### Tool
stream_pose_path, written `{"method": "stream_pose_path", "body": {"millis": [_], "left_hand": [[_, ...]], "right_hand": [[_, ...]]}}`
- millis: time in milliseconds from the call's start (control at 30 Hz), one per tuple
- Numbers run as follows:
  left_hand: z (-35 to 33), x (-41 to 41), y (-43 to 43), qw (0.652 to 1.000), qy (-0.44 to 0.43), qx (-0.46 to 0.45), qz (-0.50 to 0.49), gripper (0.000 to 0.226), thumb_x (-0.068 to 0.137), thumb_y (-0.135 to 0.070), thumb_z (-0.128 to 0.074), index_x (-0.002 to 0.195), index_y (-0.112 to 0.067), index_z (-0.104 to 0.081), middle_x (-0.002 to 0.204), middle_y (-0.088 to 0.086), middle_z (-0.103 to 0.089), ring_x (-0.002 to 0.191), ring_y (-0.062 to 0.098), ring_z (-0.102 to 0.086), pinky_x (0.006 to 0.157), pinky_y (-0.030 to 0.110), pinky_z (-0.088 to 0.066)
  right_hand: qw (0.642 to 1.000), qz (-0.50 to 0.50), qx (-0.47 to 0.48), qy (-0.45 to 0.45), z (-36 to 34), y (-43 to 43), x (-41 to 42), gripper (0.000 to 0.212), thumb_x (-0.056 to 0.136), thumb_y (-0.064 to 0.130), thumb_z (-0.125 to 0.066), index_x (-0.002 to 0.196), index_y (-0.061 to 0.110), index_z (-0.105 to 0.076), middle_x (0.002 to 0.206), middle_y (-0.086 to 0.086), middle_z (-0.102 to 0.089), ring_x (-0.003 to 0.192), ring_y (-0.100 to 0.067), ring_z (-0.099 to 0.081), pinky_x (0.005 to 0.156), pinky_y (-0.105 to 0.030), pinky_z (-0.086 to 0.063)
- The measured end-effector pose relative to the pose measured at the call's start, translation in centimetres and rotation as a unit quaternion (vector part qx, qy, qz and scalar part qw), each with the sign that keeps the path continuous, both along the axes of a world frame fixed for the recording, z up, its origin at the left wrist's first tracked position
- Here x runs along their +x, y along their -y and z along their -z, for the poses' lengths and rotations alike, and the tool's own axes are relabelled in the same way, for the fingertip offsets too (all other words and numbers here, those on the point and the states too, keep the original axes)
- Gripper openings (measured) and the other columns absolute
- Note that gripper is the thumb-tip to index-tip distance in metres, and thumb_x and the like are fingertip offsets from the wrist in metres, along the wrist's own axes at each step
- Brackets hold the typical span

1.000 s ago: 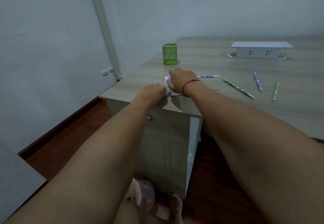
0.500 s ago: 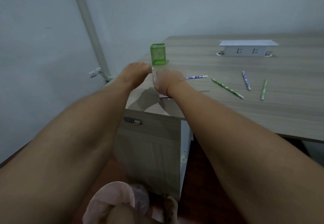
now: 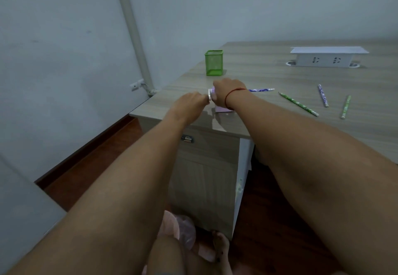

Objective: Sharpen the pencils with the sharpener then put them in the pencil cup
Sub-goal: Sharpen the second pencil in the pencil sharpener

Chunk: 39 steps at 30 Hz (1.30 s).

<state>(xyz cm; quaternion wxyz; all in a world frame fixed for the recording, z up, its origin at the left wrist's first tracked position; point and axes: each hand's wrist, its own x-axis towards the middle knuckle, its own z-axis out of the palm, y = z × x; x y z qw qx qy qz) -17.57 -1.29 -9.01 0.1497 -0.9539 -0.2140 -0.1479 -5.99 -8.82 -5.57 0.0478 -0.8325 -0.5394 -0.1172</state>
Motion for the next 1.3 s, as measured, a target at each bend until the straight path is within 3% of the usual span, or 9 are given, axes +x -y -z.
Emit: {"method": "stream_pose_path", "body": {"millis": [100,200,367,500,600,733,967,1167,1300], "left_hand": [[1.0,0.6,0.4,0.998,-0.048,-0.027,-0.034,0.021,0.091,-0.006,-0.047,0.107,-0.002,-0.061,0.102,0.022,-0.065,0.093,0.038,-0.063,0.075,0.041,-0.047],[1.5,1.2,0.0,0.995,-0.070,-0.058,-0.036,0.017,0.083,-0.015,-0.058,0.093,-0.004,-0.065,0.095,0.017,-0.068,0.082,0.029,-0.063,0.069,0.031,-0.046],[0.9,2.5,-2.0,0.992,-0.110,-0.048,-0.038,0.026,0.096,-0.023,-0.048,0.111,-0.006,-0.062,0.108,0.016,-0.063,0.099,0.031,-0.062,0.082,0.037,-0.047],[-0.1,3.4,-3.3,0.994,-0.087,-0.056,-0.042,0.026,0.096,-0.021,-0.046,0.109,-0.007,-0.063,0.103,0.016,-0.064,0.095,0.033,-0.062,0.078,0.037,-0.046],[-0.7,3.5,-4.6,0.998,-0.053,-0.009,-0.020,0.018,0.093,-0.013,-0.049,0.103,-0.008,-0.064,0.097,0.017,-0.065,0.089,0.035,-0.064,0.073,0.039,-0.048],[-1.9,3.5,-4.7,1.000,-0.004,0.030,-0.005,0.015,0.093,-0.005,-0.047,0.096,-0.004,-0.062,0.093,0.020,-0.066,0.087,0.040,-0.062,0.064,0.038,-0.038],[-3.4,2.5,-2.7,0.997,0.078,0.019,0.002,0.024,0.097,-0.012,-0.043,0.106,0.000,-0.063,0.100,0.027,-0.065,0.093,0.043,-0.060,0.072,0.043,-0.044],[-3.0,1.1,-0.7,0.995,0.093,0.024,0.041,0.021,0.096,-0.009,-0.045,0.104,0.001,-0.061,0.096,0.026,-0.066,0.088,0.042,-0.062,0.070,0.043,-0.045],[-1.9,-0.1,0.2,0.995,0.082,0.025,0.055,0.017,0.096,-0.007,-0.047,0.106,0.000,-0.060,0.092,0.023,-0.067,0.083,0.040,-0.063,0.063,0.036,-0.038]], "right_hand": [[1.000,-0.012,-0.003,0.000,0.2,-0.1,0.4,0.038,0.098,0.032,-0.036,0.122,0.009,-0.053,0.124,-0.016,-0.058,0.111,-0.035,-0.057,0.087,-0.038,-0.046],[1.000,-0.026,0.003,-0.002,0.6,-0.2,0.8,0.037,0.097,0.034,-0.037,0.121,0.010,-0.052,0.123,-0.016,-0.059,0.110,-0.035,-0.057,0.084,-0.037,-0.044],[0.999,-0.040,0.020,0.002,1.1,-0.2,1.0,0.038,0.097,0.034,-0.037,0.123,0.010,-0.050,0.125,-0.015,-0.057,0.112,-0.034,-0.056,0.086,-0.039,-0.044],[0.998,-0.046,0.032,0.003,1.1,0.0,1.2,0.039,0.098,0.033,-0.036,0.126,0.010,-0.049,0.128,-0.014,-0.054,0.114,-0.033,-0.055,0.089,-0.041,-0.044],[0.998,-0.050,0.027,0.009,0.9,0.1,1.2,0.039,0.098,0.034,-0.037,0.127,0.011,-0.048,0.130,-0.013,-0.054,0.115,-0.032,-0.054,0.089,-0.040,-0.044],[0.999,-0.042,0.024,0.022,1.0,-0.1,1.1,0.038,0.098,0.032,-0.038,0.128,0.012,-0.048,0.129,-0.012,-0.055,0.115,-0.031,-0.054,0.088,-0.038,-0.043],[0.999,-0.025,0.012,0.024,0.7,0.1,0.6,0.039,0.098,0.032,-0.038,0.130,0.011,-0.047,0.130,-0.014,-0.054,0.116,-0.033,-0.054,0.089,-0.039,-0.043],[1.000,-0.021,0.012,0.016,0.6,0.1,0.4,0.038,0.099,0.032,-0.036,0.128,0.011,-0.048,0.127,-0.013,-0.056,0.114,-0.032,-0.055,0.087,-0.039,-0.044],[1.000,-0.018,0.011,0.017,0.5,0.1,0.5,0.040,0.100,0.035,-0.033,0.126,0.011,-0.050,0.125,-0.014,-0.058,0.112,-0.033,-0.057,0.086,-0.038,-0.044]]}}
